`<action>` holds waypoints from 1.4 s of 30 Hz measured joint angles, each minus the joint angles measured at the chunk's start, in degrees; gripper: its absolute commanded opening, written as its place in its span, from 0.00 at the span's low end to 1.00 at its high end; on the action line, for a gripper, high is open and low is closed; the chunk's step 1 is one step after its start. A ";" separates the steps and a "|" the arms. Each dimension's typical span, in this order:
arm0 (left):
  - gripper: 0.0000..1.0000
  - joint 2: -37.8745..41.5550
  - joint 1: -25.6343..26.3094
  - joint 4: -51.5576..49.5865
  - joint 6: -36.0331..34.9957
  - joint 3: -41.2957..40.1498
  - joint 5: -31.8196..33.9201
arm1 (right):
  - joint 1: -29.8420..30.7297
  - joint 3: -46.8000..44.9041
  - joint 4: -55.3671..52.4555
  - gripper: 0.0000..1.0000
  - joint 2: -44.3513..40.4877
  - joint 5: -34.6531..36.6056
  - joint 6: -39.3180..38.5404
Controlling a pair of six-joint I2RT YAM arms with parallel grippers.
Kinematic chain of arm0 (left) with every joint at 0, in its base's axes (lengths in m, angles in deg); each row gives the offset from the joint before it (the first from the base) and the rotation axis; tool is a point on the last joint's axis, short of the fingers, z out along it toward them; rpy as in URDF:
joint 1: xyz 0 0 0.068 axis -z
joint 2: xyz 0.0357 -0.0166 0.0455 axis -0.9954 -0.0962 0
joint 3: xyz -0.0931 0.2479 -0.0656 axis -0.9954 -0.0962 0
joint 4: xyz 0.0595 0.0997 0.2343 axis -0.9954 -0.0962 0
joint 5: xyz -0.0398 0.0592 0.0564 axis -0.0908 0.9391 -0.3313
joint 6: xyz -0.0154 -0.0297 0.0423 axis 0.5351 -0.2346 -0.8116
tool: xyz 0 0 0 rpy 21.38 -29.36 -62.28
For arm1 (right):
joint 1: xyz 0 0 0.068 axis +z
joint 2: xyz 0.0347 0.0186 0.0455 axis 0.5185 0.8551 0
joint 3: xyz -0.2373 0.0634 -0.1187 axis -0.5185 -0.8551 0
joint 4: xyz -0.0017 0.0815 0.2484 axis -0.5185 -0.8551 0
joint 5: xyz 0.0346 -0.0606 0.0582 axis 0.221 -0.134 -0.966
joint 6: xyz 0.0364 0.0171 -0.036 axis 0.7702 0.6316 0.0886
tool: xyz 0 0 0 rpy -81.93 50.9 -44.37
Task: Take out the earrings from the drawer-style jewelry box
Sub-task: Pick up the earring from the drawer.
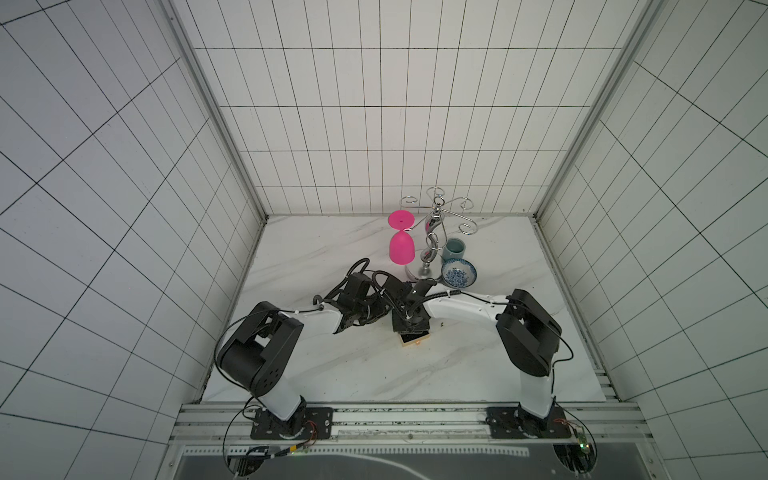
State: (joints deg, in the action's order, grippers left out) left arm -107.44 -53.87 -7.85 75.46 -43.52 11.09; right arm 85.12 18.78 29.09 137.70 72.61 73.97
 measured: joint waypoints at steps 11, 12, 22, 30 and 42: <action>0.28 0.00 0.09 0.02 0.00 0.00 -0.02 | -0.17 0.00 0.07 0.20 0.44 0.37 -0.72; 0.28 0.00 0.09 0.02 0.00 0.00 0.00 | -0.20 0.00 0.04 0.20 0.44 0.39 -0.74; 0.28 -0.02 0.09 0.02 0.00 0.00 0.00 | -0.22 0.00 0.02 0.19 0.37 0.46 -1.29; 0.28 -0.15 0.09 0.17 -0.02 0.00 0.00 | -0.55 0.00 -0.09 0.19 0.04 0.50 -1.75; 0.28 -0.68 0.11 0.37 -0.04 0.39 -0.04 | -1.36 0.00 -0.50 0.19 -1.38 0.90 -2.01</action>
State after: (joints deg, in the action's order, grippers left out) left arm -108.12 -53.76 -7.48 75.41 -43.13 11.05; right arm 83.76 18.78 28.59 136.33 73.51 71.96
